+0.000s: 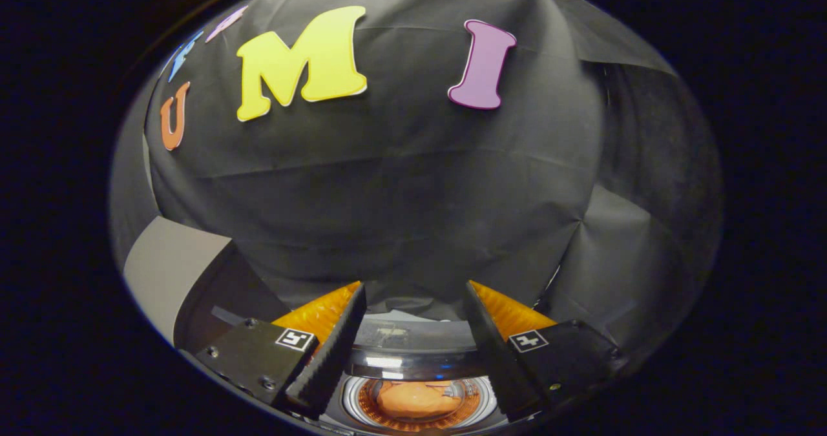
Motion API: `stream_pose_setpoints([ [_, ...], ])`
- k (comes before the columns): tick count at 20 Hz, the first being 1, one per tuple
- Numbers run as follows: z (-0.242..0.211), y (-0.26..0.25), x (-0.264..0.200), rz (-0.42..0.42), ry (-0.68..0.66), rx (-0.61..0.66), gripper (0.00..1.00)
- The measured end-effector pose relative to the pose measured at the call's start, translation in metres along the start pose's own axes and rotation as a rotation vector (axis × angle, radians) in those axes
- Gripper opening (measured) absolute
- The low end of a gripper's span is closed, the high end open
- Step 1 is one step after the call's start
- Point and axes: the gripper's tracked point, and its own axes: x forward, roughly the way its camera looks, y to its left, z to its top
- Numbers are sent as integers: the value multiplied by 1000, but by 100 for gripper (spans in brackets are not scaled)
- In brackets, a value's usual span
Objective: Put the clothes into the washing machine and then close the washing machine lid.
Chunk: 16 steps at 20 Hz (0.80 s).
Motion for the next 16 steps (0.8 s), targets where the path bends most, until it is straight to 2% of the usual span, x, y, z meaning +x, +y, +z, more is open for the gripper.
stream_pose_setpoints([
  [8,-24,2,-29,15,-105,0,95],
  [12,-55,0,-50,14,-130,12,95],
  [16,-91,3,-64,29,-101,-3,95],
])
